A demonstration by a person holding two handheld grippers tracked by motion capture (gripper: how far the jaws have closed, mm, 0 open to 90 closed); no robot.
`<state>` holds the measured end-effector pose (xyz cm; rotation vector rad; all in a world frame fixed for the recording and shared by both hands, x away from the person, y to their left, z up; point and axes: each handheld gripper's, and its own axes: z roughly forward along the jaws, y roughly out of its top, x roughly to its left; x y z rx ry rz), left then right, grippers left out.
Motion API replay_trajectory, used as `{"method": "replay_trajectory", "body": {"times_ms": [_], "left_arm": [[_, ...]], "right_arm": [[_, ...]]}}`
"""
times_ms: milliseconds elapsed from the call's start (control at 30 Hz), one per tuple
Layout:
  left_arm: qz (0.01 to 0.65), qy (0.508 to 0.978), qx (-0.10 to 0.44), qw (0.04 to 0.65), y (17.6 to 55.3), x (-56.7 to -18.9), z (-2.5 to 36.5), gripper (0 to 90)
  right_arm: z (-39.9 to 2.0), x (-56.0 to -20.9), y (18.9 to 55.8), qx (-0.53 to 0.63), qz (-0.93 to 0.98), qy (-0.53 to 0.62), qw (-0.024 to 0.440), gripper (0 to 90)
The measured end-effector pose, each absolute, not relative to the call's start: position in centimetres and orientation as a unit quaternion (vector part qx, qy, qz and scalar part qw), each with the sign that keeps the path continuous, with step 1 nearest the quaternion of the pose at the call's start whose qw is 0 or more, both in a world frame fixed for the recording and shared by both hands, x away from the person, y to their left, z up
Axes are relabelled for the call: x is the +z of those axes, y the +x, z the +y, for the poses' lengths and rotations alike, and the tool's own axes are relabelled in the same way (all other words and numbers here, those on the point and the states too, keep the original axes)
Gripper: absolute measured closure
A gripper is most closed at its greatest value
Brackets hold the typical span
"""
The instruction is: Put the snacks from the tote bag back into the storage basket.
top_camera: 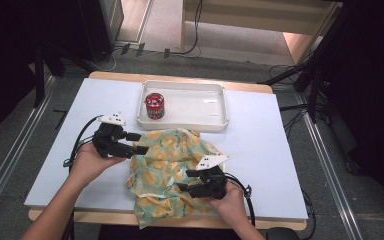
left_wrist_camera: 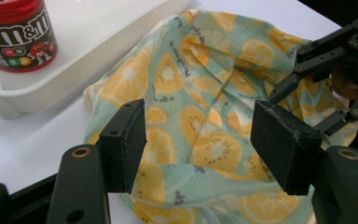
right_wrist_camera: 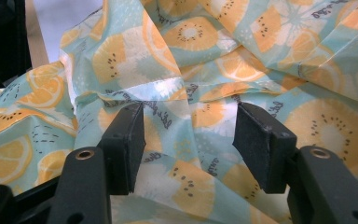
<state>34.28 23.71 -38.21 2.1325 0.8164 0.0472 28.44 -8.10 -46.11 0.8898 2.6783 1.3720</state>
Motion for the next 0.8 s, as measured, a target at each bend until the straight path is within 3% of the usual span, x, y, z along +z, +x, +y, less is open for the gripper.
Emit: {"method": "replay_trajectory", "body": {"times_ms": [800], "left_arm": [[0.305, 0.854, 0.03, 0.421, 31.1, -40.3, 24.6, 35.5]], "right_arm": [[-8.3, -46.1, 28.6, 0.433, 0.855, 0.284, 0.002, 43.6]]}}
